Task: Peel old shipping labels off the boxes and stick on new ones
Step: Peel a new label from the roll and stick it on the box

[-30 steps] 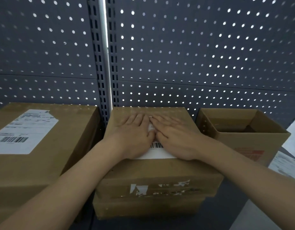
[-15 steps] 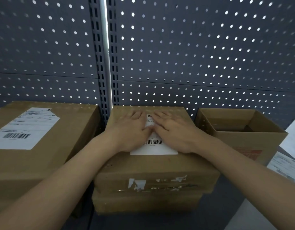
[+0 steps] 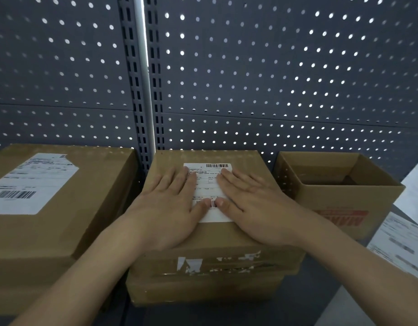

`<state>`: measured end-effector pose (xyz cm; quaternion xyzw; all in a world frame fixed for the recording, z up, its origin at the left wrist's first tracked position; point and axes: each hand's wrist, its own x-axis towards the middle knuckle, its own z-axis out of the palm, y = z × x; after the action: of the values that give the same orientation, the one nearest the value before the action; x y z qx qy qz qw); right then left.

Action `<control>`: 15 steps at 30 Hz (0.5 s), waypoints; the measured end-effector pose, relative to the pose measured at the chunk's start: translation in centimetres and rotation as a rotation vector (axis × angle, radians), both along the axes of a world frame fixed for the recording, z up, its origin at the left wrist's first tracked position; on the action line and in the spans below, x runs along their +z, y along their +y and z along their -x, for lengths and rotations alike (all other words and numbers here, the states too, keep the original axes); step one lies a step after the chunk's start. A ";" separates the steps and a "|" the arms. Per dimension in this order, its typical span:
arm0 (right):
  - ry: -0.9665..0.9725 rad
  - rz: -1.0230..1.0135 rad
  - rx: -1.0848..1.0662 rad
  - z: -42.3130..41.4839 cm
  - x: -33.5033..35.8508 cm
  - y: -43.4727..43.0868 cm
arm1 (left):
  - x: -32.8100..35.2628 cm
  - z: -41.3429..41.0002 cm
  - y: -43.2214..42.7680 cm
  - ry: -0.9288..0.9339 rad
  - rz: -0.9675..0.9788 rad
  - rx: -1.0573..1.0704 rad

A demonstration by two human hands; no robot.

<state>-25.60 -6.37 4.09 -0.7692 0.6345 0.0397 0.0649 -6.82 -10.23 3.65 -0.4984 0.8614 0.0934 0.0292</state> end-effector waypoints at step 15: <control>-0.403 0.195 -0.468 4.4 1.4 2.0 | 1.7 -3.4 0.6 0.502 -0.011 0.289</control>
<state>-30.01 -4.40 5.54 -0.5973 0.7694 -0.1903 0.1226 -3.45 -9.67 5.31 -0.5772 0.7611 0.2218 -0.1959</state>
